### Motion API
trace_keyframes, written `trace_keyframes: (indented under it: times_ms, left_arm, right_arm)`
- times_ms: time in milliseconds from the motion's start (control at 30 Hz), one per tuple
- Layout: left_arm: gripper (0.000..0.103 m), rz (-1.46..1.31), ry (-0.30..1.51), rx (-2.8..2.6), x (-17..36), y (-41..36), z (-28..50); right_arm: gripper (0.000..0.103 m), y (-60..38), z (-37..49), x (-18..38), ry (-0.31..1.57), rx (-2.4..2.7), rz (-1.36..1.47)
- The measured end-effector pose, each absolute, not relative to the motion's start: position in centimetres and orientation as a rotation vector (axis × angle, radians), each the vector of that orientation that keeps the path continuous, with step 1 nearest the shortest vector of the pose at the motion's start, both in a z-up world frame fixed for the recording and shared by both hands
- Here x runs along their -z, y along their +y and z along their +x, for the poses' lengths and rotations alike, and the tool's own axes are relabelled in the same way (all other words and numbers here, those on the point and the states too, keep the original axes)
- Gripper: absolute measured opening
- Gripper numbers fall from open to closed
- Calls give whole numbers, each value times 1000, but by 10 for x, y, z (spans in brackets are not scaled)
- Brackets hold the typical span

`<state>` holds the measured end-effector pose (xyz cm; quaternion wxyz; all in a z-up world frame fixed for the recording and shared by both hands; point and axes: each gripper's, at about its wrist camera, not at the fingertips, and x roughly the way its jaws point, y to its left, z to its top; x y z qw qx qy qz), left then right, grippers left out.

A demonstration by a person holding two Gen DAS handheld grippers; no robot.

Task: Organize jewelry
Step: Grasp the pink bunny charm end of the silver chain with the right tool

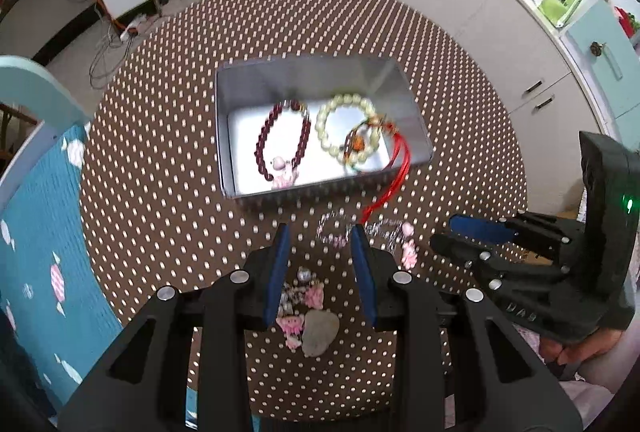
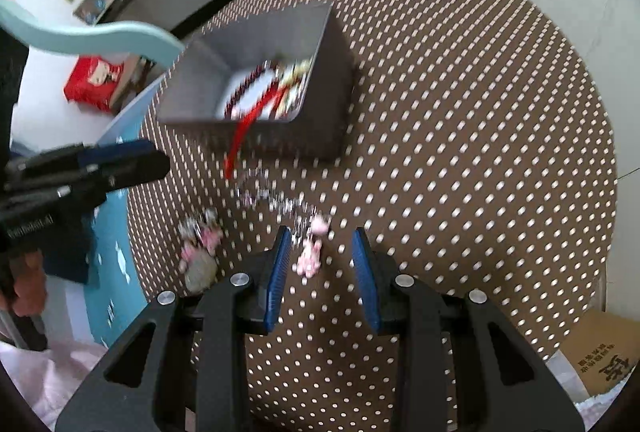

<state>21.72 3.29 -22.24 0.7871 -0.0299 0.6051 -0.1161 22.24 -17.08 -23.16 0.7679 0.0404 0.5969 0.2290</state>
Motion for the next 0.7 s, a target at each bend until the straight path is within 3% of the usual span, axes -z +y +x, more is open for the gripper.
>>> trace_keyframes:
  times_ms: [500,700]
  left_arm:
    - [32,-94,1412,242,259,36,201]
    - [32,-84,1439,239,270,35,196]
  right_arm:
    - [29,-134,204,253,1319,-502,-50]
    - [22,-114,198,255,1283,-469,-154]
